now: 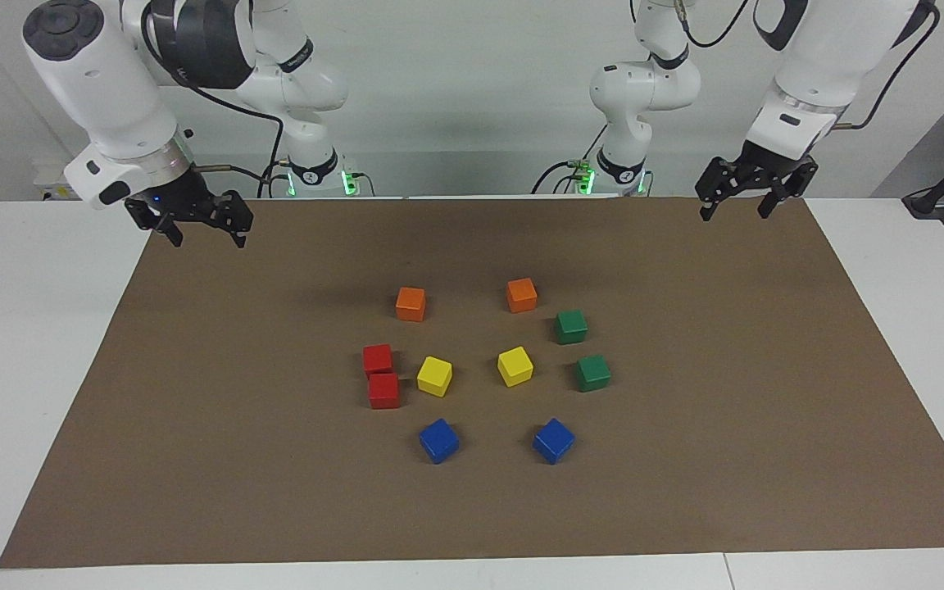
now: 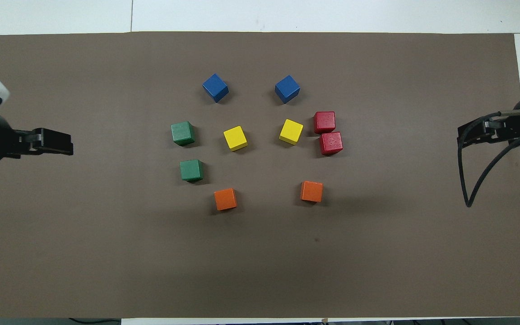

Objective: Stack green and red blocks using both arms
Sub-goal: 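Move the left gripper toward the green block nearer the robot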

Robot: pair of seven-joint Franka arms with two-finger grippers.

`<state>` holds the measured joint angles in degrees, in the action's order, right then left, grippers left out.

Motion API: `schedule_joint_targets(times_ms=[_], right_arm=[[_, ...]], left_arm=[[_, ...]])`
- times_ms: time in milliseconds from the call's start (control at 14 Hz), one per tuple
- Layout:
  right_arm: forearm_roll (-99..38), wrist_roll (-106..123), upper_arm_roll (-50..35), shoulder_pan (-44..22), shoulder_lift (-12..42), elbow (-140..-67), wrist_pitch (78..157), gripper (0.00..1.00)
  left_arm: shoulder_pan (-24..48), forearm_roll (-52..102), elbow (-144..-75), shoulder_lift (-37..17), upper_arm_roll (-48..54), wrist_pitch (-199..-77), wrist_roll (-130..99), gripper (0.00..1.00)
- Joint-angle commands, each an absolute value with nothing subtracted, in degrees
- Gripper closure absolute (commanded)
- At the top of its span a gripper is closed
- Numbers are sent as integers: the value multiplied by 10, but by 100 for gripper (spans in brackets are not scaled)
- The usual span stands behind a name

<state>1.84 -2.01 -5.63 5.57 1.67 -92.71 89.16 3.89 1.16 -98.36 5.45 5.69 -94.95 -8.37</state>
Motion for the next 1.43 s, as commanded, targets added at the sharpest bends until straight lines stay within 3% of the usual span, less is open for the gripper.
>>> schedule_joint_targets(times_ms=[0,430,788,1361], right_arm=[[10,-8,-58,59,9,-934,893,0],[10,-8,-58,60,9,-934,893,0],[10,-8,-58,59,9,-934,893,0],[10,-8,-58,60,9,-934,893,0]], left_arm=[[96,9,-1044,57,50,-1022,-154,0],[167,8,-1115,2,49,-1147,-249,0],[180,8,-1183,-18,49,-1248,-259,0],[208,8,-1197,-69,48,-1303,-292,0]])
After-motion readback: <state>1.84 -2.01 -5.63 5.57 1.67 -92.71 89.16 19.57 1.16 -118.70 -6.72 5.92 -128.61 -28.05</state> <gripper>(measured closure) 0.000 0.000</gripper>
